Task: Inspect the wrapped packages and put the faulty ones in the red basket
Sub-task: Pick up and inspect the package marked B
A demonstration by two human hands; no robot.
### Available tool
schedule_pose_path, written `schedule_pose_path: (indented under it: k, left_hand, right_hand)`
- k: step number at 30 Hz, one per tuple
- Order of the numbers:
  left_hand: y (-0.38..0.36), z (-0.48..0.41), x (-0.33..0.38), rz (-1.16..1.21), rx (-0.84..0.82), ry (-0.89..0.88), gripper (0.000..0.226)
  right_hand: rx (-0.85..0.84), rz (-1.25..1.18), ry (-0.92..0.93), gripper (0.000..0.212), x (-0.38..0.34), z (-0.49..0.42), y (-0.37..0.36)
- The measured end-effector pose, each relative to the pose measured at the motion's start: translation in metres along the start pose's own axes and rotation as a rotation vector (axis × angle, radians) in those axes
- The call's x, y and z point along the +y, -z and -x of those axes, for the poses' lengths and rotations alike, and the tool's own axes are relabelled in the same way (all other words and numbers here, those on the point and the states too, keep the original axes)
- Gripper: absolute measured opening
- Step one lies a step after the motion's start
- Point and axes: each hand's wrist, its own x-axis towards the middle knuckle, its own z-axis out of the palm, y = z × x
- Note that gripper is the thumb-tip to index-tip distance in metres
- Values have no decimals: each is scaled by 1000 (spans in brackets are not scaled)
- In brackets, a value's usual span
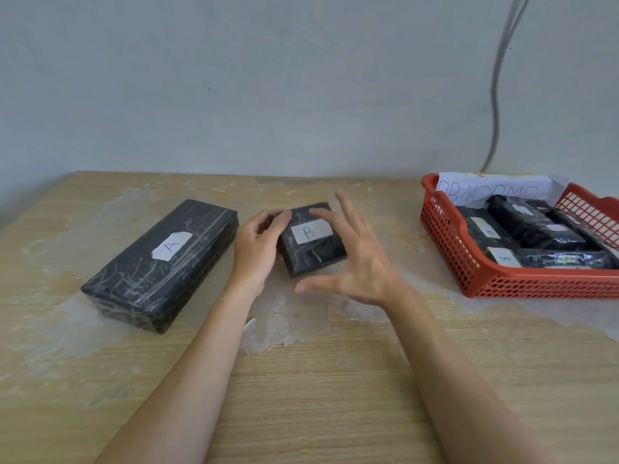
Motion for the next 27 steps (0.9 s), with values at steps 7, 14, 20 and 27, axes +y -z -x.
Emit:
schedule_pose_path:
  k: [7,14,20,27]
  left_hand:
    - [3,1,-3,-388,-16,-147,31]
    - [1,-6,-23,-1362,-337,-50,68]
    - [-1,-10,-29,-1387,-328,-74,69]
    - [-2,-8,-25,-1353,-264,-112,64]
  right_hand:
    - [225,43,-198,78,-6,-23,-22]
    - [215,192,-382,65,54,-129,-17]
    - [112,276,-390,58,90,-195,-36]
    - [63,430,-420,92,95,-178,-53]
